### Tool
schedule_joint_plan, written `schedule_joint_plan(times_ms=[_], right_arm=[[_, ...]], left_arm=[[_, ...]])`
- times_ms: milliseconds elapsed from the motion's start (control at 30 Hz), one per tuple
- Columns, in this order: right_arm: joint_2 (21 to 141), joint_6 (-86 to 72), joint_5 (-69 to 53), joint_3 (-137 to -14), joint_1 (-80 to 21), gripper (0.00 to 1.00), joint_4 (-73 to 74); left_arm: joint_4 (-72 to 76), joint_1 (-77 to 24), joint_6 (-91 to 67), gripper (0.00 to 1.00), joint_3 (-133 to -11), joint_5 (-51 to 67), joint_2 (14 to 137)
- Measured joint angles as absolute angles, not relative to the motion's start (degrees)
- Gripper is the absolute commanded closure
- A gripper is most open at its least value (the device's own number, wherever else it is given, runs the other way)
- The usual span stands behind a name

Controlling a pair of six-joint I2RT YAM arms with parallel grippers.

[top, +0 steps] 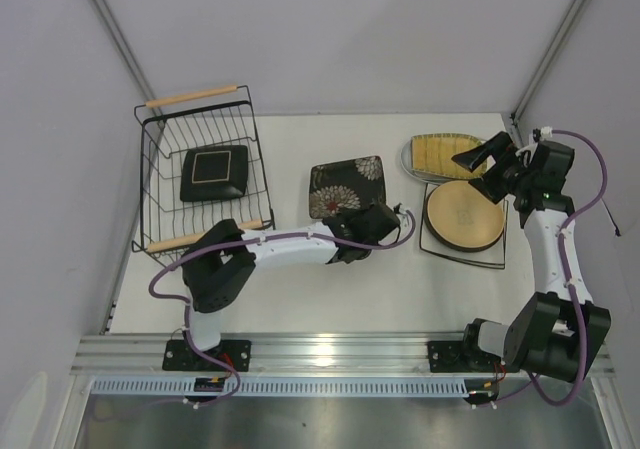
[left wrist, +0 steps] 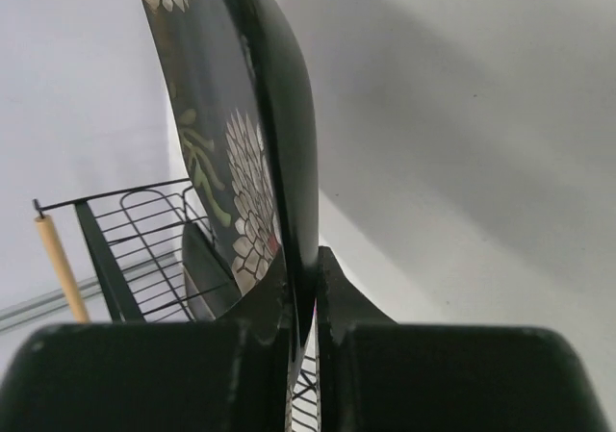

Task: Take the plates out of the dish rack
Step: Place the plate on the table

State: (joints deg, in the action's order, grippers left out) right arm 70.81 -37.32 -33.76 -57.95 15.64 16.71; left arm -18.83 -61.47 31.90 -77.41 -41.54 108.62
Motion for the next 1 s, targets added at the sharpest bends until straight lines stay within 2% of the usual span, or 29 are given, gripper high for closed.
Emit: schedule_joint_plan(times_ms=[433,867,1000], right_arm=[[70.81,-37.98,-34.17,-56.34,15.94,0.0,15.03],[70.81,-38.59,-34.57,-54.76,15.97,0.0,14.24],[70.78,-38.83,-34.57,-53.98,15.99,0.0,14.13]], left_arm=[[-0.62,-62.26,39.13,1.0,-71.55,-47.59,111.24],[1.72,-62.35,38.54,1.0,-69.41,-44.73,115.68],[2.28,-62.37,37.43,0.9,-69.38,-44.62,116.42]])
